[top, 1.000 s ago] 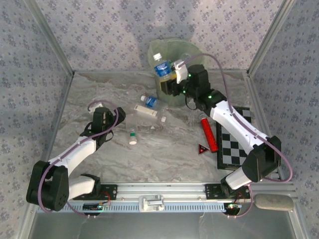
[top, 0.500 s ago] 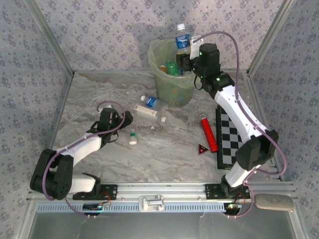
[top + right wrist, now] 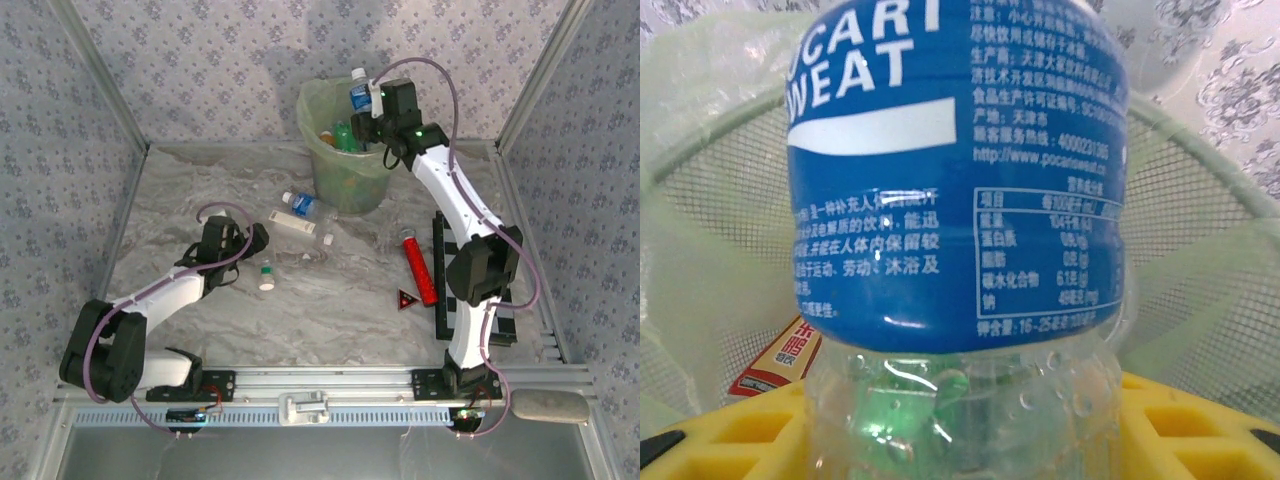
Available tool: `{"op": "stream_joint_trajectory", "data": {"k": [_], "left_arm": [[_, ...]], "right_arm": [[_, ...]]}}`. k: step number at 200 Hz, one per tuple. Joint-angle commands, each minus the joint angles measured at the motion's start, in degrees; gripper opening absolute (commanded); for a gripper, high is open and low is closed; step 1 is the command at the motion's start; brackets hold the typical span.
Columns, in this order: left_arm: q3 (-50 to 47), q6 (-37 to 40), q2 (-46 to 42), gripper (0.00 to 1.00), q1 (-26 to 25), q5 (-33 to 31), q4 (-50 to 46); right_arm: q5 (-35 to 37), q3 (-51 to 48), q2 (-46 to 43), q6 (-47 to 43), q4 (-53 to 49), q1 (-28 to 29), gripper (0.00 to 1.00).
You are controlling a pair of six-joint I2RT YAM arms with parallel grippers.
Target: Put the plastic bottles in the bin
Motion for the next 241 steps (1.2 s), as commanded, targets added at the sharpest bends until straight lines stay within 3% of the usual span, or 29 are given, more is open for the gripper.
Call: {"op": "stream_joint_trajectory", "data": {"k": [1, 44, 98, 200, 241], "left_arm": [[0.7, 0.86, -1.96, 1.0, -0.45, -0.91, -1.28], [0.37, 0.73, -3.08, 1.0, -0.54, -1.64, -2.02], [0.08, 0.36, -3.06, 1.0, -0.85, -1.84, -1.5], [1.46, 0.03, -2.2, 1.0, -3.29, -2.36, -3.64], [2.88, 0.01, -0.71, 1.0, -4.45, -3.06, -6.09]], "right_arm": [[-1.89, 3.35, 1.42, 0.48, -2.8, 0.56, 0.56], [-0.59, 4.31, 0.51, 0.45, -2.43, 1.15, 1.0], [0.52, -5.37, -8.9, 1.0, 4.55, 1.46, 1.0], [-4.34, -51.14, -37.37, 10.29, 30.27, 1.69, 1.0], [-0.18, -67.46, -45.94, 15.5, 36.89, 3.28, 1.0]]}}
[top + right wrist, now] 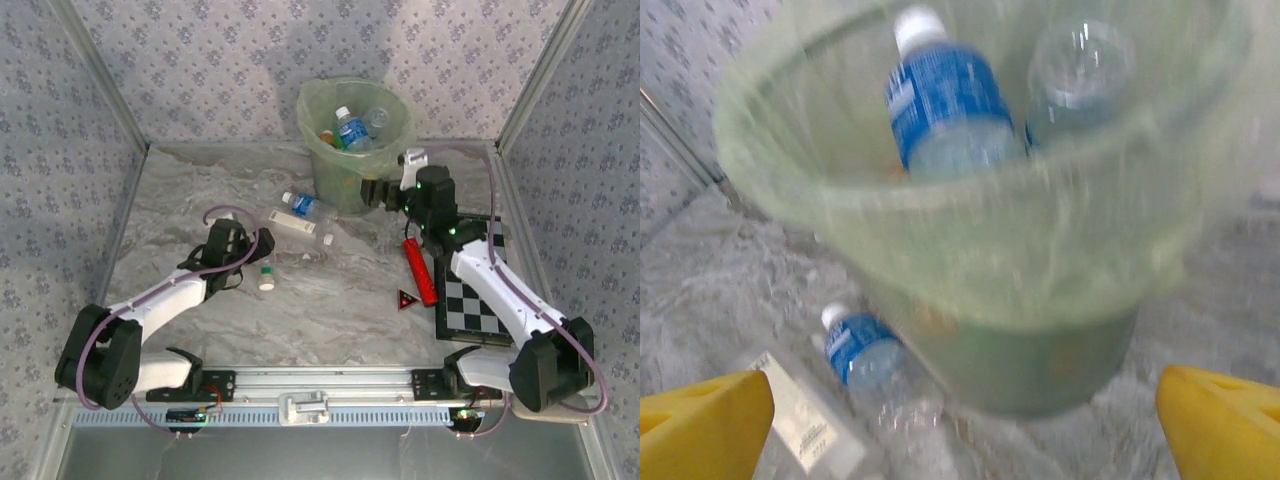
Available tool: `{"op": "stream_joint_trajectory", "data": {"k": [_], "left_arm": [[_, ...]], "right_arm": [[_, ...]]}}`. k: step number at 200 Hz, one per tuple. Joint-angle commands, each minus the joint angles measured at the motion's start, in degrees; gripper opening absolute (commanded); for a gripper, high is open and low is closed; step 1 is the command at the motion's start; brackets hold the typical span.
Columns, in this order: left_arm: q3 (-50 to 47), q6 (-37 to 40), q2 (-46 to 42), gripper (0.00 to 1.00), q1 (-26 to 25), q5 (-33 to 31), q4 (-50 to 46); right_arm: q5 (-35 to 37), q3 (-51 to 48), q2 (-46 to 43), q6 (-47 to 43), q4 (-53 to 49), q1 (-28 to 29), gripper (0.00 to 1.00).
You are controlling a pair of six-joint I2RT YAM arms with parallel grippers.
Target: Put the plastic bottles in the bin
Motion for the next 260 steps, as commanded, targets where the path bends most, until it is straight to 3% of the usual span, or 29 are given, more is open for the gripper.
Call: {"op": "stream_joint_trajectory", "data": {"k": [1, 58, 155, 216, 260], "left_arm": [[2.49, 0.1, 0.89, 1.0, -0.74, -1.23, -2.43], [5.47, 1.32, 5.79, 1.0, -3.28, -4.15, -3.85], [11.46, 4.21, 16.62, 0.97, -5.97, -7.55, -5.6], [11.93, 5.06, 19.5, 0.85, -6.38, -8.66, -6.24], [11.34, 5.54, 19.39, 0.58, -6.45, -8.96, -5.67]], "right_arm": [[2.75, -6.44, -4.83, 4.95, 6.9, 1.27, 1.0], [9.8, -20.58, -7.21, 14.08, 12.09, 5.24, 1.0], [11.48, -18.29, -1.22, 12.82, 13.59, 7.9, 1.0], [11.74, -16.72, 2.04, 13.26, 13.51, 8.54, 1.0], [11.83, -15.83, 3.06, 13.0, 13.6, 8.9, 1.0]]}}
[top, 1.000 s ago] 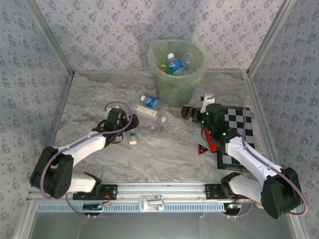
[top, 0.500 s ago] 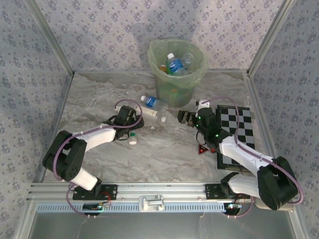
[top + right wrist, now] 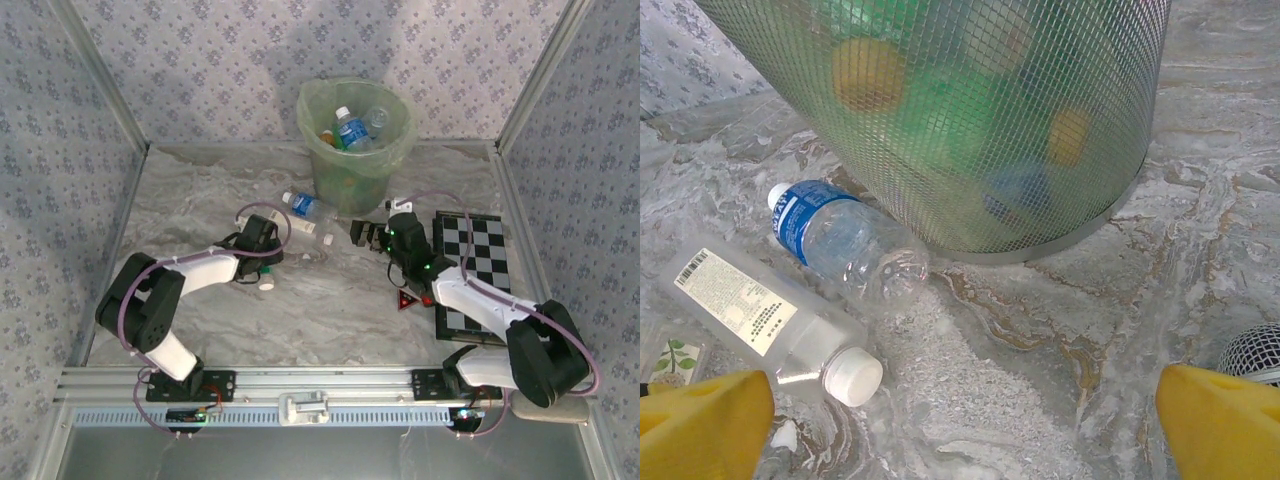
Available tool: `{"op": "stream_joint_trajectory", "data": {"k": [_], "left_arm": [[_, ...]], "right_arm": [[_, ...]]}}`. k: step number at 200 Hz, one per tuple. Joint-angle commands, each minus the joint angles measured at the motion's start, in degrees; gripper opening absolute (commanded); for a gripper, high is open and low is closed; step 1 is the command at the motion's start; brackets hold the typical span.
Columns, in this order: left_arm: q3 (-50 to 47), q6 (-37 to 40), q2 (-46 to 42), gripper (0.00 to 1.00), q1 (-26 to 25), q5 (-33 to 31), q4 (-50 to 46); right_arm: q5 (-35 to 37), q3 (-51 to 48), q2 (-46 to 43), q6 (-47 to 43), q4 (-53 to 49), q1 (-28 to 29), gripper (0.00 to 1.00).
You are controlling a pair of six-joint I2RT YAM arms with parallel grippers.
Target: Put the plastic bottles in the bin
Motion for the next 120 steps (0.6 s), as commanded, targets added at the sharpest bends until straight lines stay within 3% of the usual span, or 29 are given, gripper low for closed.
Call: {"op": "stream_joint_trajectory", "data": {"k": [1, 53, 120], "left_arm": [[1.13, 0.47, 0.13, 0.57, -0.3, -1.12, -0.54], [-0.37, 1.98, -4.84, 0.52, -0.22, -4.52, -0.35], [4.13, 10.74, -18.36, 0.52, 0.54, -9.74, 1.38]], "right_arm": [[1.56, 2.08, 0.44, 0.19, 1.01, 0.45, 1.0], [0.94, 2.91, 0.98, -0.51, 0.01, 0.86, 1.0], [-0.02, 2.75, 2.15, -0.95, 1.31, 1.01, 1.0]]}}
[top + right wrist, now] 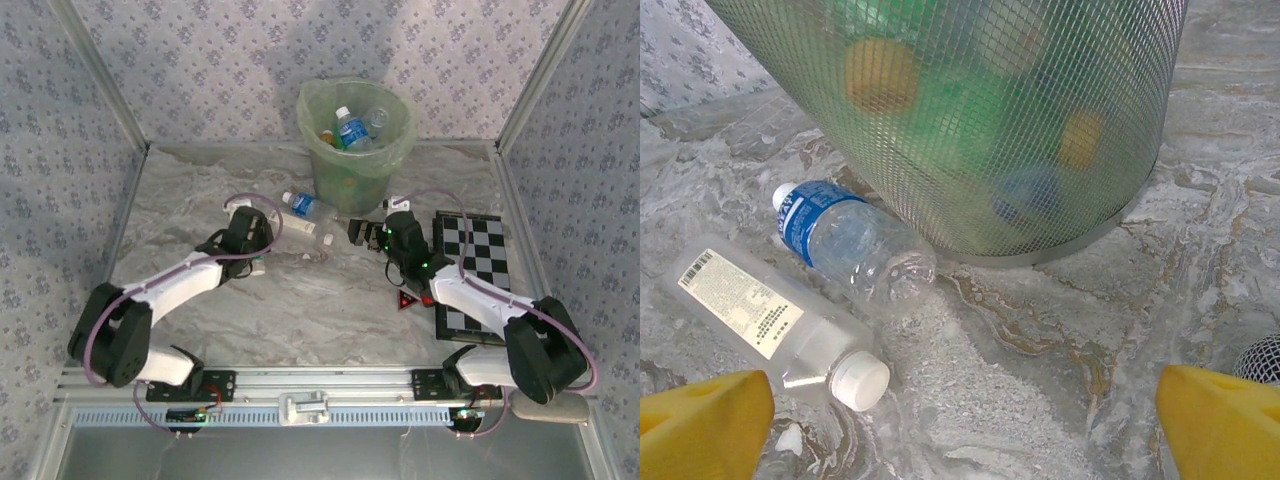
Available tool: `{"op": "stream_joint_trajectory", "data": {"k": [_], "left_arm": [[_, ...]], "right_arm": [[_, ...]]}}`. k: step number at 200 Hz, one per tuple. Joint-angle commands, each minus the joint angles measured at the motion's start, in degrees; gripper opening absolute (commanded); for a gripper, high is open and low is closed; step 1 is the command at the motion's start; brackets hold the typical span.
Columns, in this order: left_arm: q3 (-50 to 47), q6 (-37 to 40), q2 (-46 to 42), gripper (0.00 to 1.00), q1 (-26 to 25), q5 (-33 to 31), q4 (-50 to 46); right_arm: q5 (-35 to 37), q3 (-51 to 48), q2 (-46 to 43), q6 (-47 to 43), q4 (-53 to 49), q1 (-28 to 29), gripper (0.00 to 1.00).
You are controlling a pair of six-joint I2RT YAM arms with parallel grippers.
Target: Put the plastic bottles in the bin
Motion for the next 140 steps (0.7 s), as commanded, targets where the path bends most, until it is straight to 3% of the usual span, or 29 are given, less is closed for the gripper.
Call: {"op": "stream_joint_trajectory", "data": {"k": [1, 30, 69, 116, 140], "left_arm": [[3.9, 5.17, -4.53, 0.52, 0.58, -3.05, 2.41], [9.86, 10.38, -6.37, 0.52, 1.49, 0.08, 5.41], [23.96, 15.3, -2.28, 0.51, 2.82, 11.3, 1.89], [45.73, 17.36, 11.76, 0.51, 4.15, 27.67, -1.71], [58.7, 19.66, 20.45, 0.51, 4.15, 31.97, -6.67]], "right_arm": [[-0.37, 1.8, 0.84, -0.88, 1.25, 0.39, 1.0], [-0.28, 1.27, 0.54, -1.06, 1.58, 0.46, 1.0], [0.38, 0.23, -1.45, -1.24, 1.09, 0.38, 1.0], [-0.81, -0.4, -2.92, -1.11, 0.54, 0.38, 1.0], [-1.21, -0.87, -4.23, -0.89, -0.08, 0.47, 1.0]]}}
